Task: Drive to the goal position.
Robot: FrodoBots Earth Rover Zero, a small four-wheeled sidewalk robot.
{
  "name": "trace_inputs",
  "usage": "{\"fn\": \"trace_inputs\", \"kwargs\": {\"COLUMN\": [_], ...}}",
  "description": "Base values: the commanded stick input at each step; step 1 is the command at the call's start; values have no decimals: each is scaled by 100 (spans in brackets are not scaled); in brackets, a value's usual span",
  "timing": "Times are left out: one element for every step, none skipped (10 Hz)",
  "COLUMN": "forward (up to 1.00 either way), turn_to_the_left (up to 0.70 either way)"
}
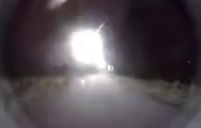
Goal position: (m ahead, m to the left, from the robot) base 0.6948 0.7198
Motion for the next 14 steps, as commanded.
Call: {"fn": "trace_inputs", "kwargs": {"forward": [100, 100, 100, 100, 100, 100, 100, 100, 100, 100, 100, 100, 100, 100], "turn_to_the_left": [5, 5, 5, 5, 5, 5, 5, 5, 5, 5, 4, 4, 4, 4]}}
